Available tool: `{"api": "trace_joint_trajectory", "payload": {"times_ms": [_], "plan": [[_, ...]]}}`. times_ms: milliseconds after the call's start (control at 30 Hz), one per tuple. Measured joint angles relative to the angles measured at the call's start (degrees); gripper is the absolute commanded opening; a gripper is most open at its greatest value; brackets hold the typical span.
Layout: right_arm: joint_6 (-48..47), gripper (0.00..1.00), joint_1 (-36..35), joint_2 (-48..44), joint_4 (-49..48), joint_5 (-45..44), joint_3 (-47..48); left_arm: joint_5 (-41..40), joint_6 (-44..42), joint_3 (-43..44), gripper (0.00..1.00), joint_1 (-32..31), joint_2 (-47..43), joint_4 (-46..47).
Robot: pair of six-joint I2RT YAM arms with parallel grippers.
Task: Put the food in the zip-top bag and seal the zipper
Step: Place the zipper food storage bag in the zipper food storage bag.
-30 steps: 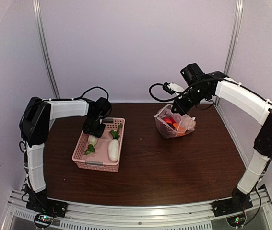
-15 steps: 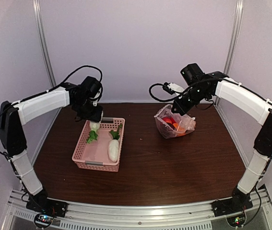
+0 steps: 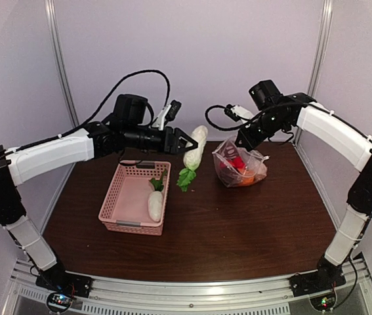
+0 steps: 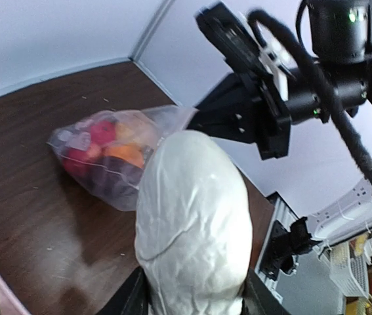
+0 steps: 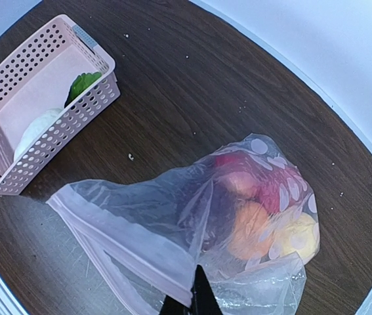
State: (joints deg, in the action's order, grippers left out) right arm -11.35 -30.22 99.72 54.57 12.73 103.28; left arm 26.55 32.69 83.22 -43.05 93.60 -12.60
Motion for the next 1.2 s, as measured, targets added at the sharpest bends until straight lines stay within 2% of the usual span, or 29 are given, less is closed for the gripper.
{"api": "trace_joint_trajectory", "payload": {"times_ms": [233,467,700,833,1200], "plan": [[1.2,0.0,0.0,0.0,-0.2,-3.4,1.5,9.5,8.2,1.5,0.28,-7.1,8.7,8.3],[2.4,0.0,0.0,0.0,-0.5,-5.6,3.1,13.1,19.6,2.9,0.27,-8.7,15.8,18.3],[2.8,0.0,0.0,-0.1,-0.6,-5.6,3.2,11.8,28.1,11.4,0.26,-8.6,22.5,22.0],[2.8,0.0,0.3,-0.9,-0.8,-5.9,3.2,9.4,33.2,15.3,0.22,-8.4,25.1,21.5],[3.7,0.0,0.3,-6.3,-1.4,-3.8,0.1,1.9,42.8,15.9,0.22,-5.6,27.4,21.8]]}}
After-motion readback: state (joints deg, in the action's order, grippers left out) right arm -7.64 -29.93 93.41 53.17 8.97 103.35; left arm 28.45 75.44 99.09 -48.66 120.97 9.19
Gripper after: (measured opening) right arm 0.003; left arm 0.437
